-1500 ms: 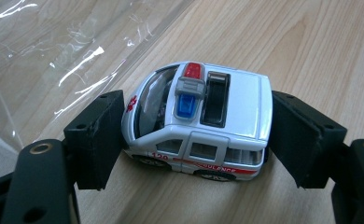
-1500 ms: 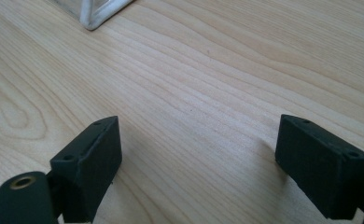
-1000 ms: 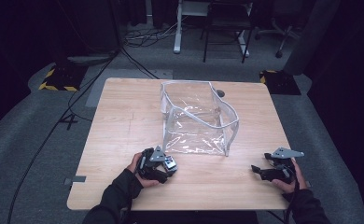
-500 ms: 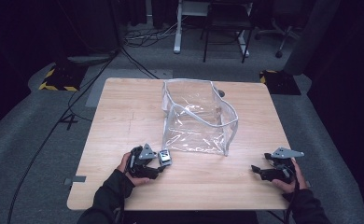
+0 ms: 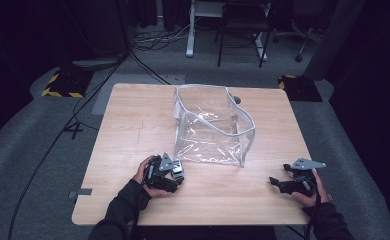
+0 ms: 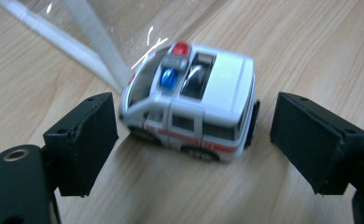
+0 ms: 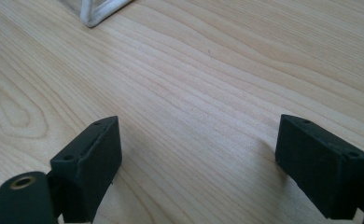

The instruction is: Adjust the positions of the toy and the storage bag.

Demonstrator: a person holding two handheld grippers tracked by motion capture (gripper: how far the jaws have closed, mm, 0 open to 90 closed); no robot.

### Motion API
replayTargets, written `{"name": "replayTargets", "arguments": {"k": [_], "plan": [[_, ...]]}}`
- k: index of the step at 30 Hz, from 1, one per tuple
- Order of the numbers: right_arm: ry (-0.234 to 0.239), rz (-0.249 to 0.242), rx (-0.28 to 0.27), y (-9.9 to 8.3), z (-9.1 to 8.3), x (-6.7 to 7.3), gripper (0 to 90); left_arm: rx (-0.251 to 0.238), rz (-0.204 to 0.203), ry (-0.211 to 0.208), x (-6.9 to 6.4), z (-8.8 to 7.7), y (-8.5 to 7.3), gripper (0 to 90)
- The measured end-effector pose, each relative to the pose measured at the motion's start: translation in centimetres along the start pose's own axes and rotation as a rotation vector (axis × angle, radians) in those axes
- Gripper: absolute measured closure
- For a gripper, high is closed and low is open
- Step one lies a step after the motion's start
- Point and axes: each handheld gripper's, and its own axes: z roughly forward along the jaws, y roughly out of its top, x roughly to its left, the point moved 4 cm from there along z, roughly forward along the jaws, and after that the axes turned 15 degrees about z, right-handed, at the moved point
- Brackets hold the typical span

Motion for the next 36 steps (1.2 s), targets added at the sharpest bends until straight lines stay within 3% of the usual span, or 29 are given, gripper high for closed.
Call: {"name": "replayTargets", "arguments": {"k": [5,7,9,22,25,31,36], "plan": [[0.0,0.0,0.0,0.0,0.0,0.0,14.6,0.004,-0.007,-0.028,0.4,0.6,0.5,16.4],[0.0,0.0,0.0,0.0,0.0,0.0,14.6,-0.011,-0.025,-0.05,0.6,0.6,0.5,23.3],[0.001,0.0,0.001,0.0,0.0,0.0,14.6,-0.008,-0.032,-0.042,0.7,0.5,0.4,23.6],[0.0,-0.001,0.0,0.0,0.0,0.0,14.6,0.0,-0.011,-0.075,0.9,-0.6,-0.9,23.9],[0.0,-0.002,0.0,0.0,0.0,0.0,14.6,0.009,-0.014,-0.07,1.1,-1.1,-1.4,23.9],[0.0,-0.002,0.0,0.0,0.0,0.0,14.6,0.028,-0.084,-0.013,2.4,-2.0,-2.8,24.0],[0.0,-0.002,0.0,0.0,0.0,0.0,14.6,0.026,-0.086,-0.014,2.3,-2.0,-2.8,23.9]]}}
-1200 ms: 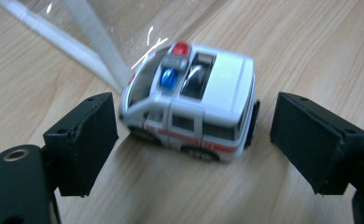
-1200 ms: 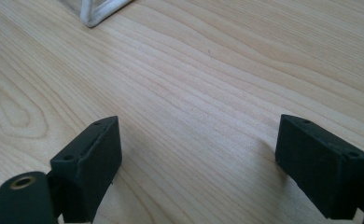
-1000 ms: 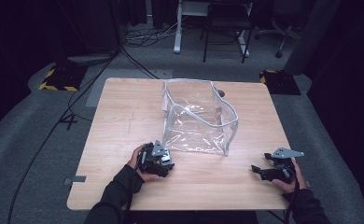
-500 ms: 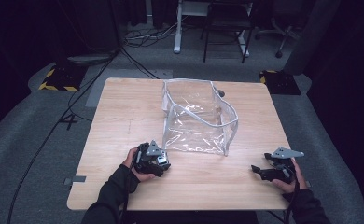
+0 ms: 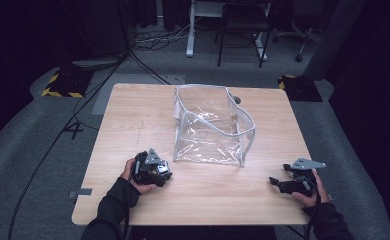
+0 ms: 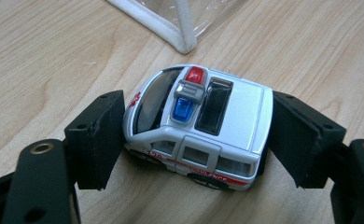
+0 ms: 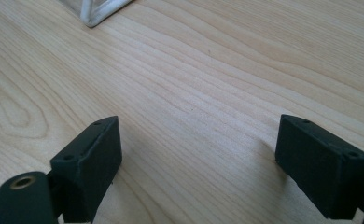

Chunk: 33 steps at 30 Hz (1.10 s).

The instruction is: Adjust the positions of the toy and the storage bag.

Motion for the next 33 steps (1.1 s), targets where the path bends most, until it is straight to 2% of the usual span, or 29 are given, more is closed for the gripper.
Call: {"name": "replayTargets", "arguments": {"k": [1,5,10,11,12,16,19,20,27,32,33], "plan": [[0.0,0.0,0.0,0.0,0.0,0.0,14.6,-0.006,-0.001,-0.009,-0.2,0.0,0.0,23.9],[0.0,0.001,0.0,0.0,0.0,0.0,14.6,0.0,0.014,-0.002,-0.3,0.0,0.1,24.0],[0.0,0.001,0.0,0.0,0.0,0.0,14.6,-0.004,-0.013,0.005,-0.2,0.1,0.1,24.1],[0.001,0.0,0.0,0.0,0.0,0.0,14.6,-0.004,-0.007,0.018,0.1,0.2,0.1,24.1],[0.0,0.001,0.0,0.0,0.0,0.0,14.6,-0.009,-0.021,0.018,0.1,0.2,0.1,24.0],[0.0,0.001,0.0,0.0,0.0,0.0,14.6,-0.006,-0.029,0.053,1.0,0.3,0.0,24.1],[0.0,0.001,0.001,0.0,0.0,0.0,14.6,-0.005,-0.039,0.062,1.5,0.3,-0.1,24.1],[0.001,0.001,0.001,0.0,0.0,0.0,14.6,-0.008,-0.055,0.068,1.7,0.4,-0.2,24.0],[0.001,0.001,0.001,0.0,0.0,0.0,14.6,-0.001,-0.069,0.077,3.0,0.5,-0.3,24.0],[0.0,0.001,0.0,0.0,0.0,0.0,14.6,0.014,-0.111,0.114,3.5,0.6,-0.3,23.9],[0.001,0.0,0.001,0.0,0.0,0.0,14.6,0.013,-0.126,0.142,3.7,0.7,-0.3,23.8]]}}
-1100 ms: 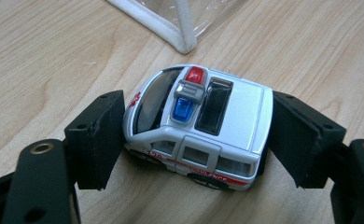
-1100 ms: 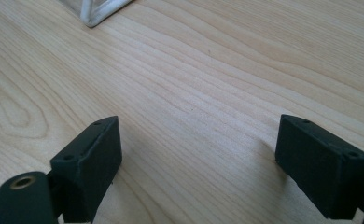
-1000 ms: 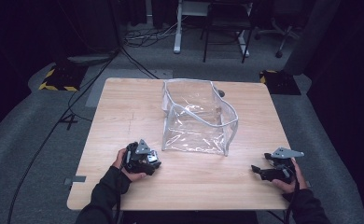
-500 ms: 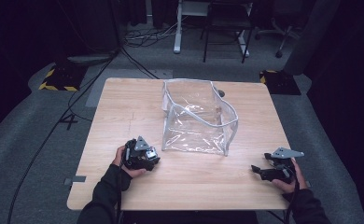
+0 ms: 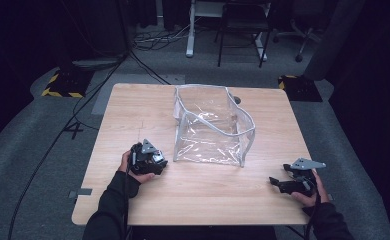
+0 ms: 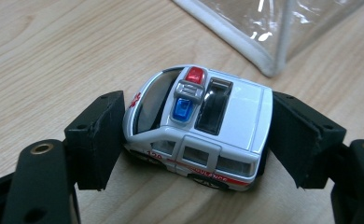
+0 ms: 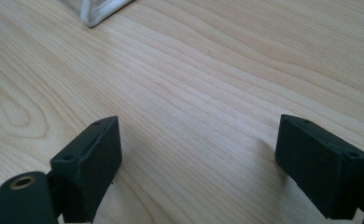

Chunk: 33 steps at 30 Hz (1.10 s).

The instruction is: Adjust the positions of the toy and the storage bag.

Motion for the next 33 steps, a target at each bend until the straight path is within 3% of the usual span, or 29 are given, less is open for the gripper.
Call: {"name": "replayTargets", "arguments": {"k": [3,5,7,13,18,20,23,25,28,29,31,33], "plan": [[-0.001,0.0,-0.001,0.0,0.0,0.0,14.6,0.02,-0.079,0.05,0.7,0.3,0.1,23.8],[0.0,0.001,-0.001,0.0,0.0,0.0,14.6,0.026,-0.11,0.077,1.1,0.4,0.2,23.7],[-0.001,0.001,-0.001,0.0,0.0,0.0,14.6,0.023,-0.124,0.073,1.2,0.4,0.1,23.6],[-0.001,0.0,-0.001,0.0,0.0,0.0,14.6,-0.002,-0.107,0.013,1.2,-0.4,-0.6,17.6],[-0.001,-0.001,-0.001,0.0,0.0,0.0,14.6,-0.018,-0.054,-0.006,1.5,-1.6,-1.3,17.5],[-0.001,0.0,-0.001,0.0,0.0,0.0,14.6,-0.005,0.0,-0.006,1.5,-2.1,-1.6,20.7],[-0.001,0.0,-0.001,0.0,0.0,0.0,14.6,0.019,0.031,-0.01,1.8,-2.3,-2.2,27.5],[0.0,0.001,-0.001,0.0,0.0,0.0,14.6,0.034,0.03,0.011,2.3,-2.5,-2.5,32.7],[-0.001,0.0,-0.001,0.0,0.0,0.0,14.6,0.024,-0.02,0.008,2.9,-2.4,-3.0,37.0],[0.0,0.0,0.0,0.0,0.0,0.0,14.6,0.012,-0.012,0.011,3.0,-2.3,-2.9,37.1],[0.0,0.0,-0.001,0.0,0.0,0.0,14.6,0.014,0.014,-0.007,2.9,-2.3,-2.6,47.8],[-0.001,0.001,0.0,0.0,0.0,0.0,14.6,0.016,0.021,0.003,2.9,-2.1,-2.4,47.4]]}}
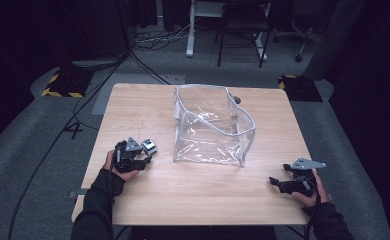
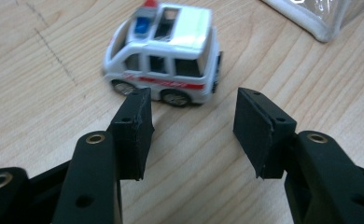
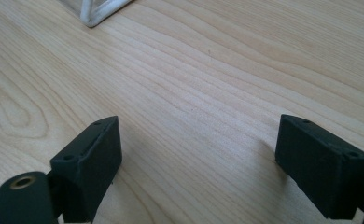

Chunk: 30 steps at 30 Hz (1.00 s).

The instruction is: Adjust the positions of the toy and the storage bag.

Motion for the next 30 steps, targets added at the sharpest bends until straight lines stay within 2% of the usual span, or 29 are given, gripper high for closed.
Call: {"name": "replayTargets", "arguments": {"k": [2,3,6,10,13,14,16,17,18,19,20,21,22,23,25,27,29,30], "plan": [[0.001,0.0,0.0,0.0,0.0,0.0,14.6,0.0,-0.016,0.02,0.3,0.4,0.2,44.3],[0.0,0.0,0.0,0.0,0.0,0.0,14.6,0.0,-0.027,0.007,0.3,0.4,0.2,44.4],[0.0,0.0,0.0,0.0,0.0,0.0,14.6,-0.018,-0.074,0.014,0.6,0.8,0.4,44.1],[0.001,0.0,0.001,0.0,0.0,0.0,14.6,-0.013,-0.082,0.031,0.7,1.2,0.7,34.9],[0.0,0.0,0.001,0.0,0.0,0.0,14.6,-0.013,-0.116,0.031,0.9,1.7,1.0,29.9],[0.001,-0.001,0.001,0.0,0.0,0.0,14.6,-0.017,-0.142,0.032,1.0,1.9,1.2,28.3],[0.001,0.0,0.001,0.0,0.0,0.0,14.6,-0.012,-0.154,0.076,1.1,2.1,1.4,24.4],[0.0,0.0,0.001,0.0,0.0,0.0,14.6,-0.015,-0.168,0.081,1.2,2.2,1.6,21.9],[0.0,0.0,0.0,0.0,0.0,0.0,14.6,-0.026,-0.196,0.079,1.2,2.3,1.8,19.3],[0.0,0.0,0.001,0.0,0.0,0.0,14.6,-0.028,-0.214,0.098,1.3,2.3,2.0,16.8],[0.0,0.0,0.001,0.0,0.0,0.0,14.6,-0.032,-0.242,0.118,1.5,2.4,2.3,16.9],[0.001,0.0,0.001,0.0,0.0,0.0,14.6,-0.059,-0.281,0.116,1.7,2.4,2.6,17.1],[0.0,0.0,0.0,0.0,0.0,0.0,14.6,-0.06,-0.303,0.124,1.8,2.4,2.7,16.4],[0.0,0.0,0.0,0.0,0.0,0.0,14.6,-0.066,-0.325,0.163,1.8,2.5,3.1,16.7],[0.001,0.0,0.001,0.0,0.0,0.0,14.6,-0.047,-0.323,0.203,1.7,3.0,3.4,15.8],[0.0,0.0,0.0,0.0,0.0,0.0,14.6,-0.01,-0.345,0.274,1.6,3.7,3.6,16.2],[0.0,0.0,0.001,0.0,0.0,0.0,14.6,0.02,-0.35,0.318,1.6,4.0,3.8,17.1],[0.001,0.0,0.001,0.0,0.0,0.0,14.6,0.013,-0.37,0.325,1.5,4.2,4.0,17.0]]}}
